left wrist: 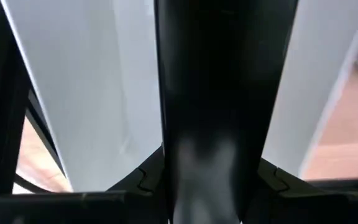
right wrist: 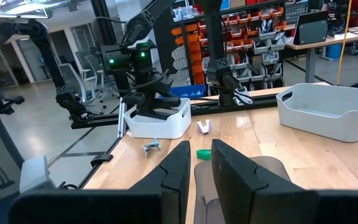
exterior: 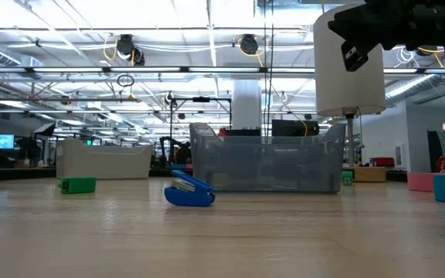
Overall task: Pick and place Stapler, Stapler remover, tape
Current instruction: Put the large black stapler into the white bin
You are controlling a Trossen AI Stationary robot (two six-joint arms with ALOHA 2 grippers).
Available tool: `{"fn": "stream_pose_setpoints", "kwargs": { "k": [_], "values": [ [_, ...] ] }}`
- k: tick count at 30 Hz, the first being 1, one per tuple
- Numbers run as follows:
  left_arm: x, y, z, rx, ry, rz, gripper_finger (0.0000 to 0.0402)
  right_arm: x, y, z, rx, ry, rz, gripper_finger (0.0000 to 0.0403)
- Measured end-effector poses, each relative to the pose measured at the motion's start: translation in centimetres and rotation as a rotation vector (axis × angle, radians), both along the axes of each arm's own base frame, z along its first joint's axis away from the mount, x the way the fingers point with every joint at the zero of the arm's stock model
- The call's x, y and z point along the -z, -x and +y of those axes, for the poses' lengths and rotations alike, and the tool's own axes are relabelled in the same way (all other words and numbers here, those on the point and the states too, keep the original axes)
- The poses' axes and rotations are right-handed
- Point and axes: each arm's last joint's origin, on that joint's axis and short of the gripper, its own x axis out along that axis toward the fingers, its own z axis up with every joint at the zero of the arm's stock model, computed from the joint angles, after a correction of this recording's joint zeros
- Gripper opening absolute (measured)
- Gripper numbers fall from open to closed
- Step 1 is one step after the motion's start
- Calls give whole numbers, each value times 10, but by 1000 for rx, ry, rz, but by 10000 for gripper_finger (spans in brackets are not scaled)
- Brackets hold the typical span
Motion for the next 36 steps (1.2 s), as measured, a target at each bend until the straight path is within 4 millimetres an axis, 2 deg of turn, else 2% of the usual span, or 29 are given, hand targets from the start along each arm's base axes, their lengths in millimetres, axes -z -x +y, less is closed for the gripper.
{"fn": "stream_pose_setpoints", "kwargs": {
  "k": [6,25,31,36],
  "values": [
    [12,5,6,-6,-18,44,128,0,0,0,1,0,1,59],
    [12,6,1,27,30,46,128,0,0,0,1,0,1,59],
    [24,8,3,34,85,97,128,0,0,0,1,0,0,59],
    [24,4,5,36,91,87,128,0,0,0,1,0,1,59]
  ]
}}
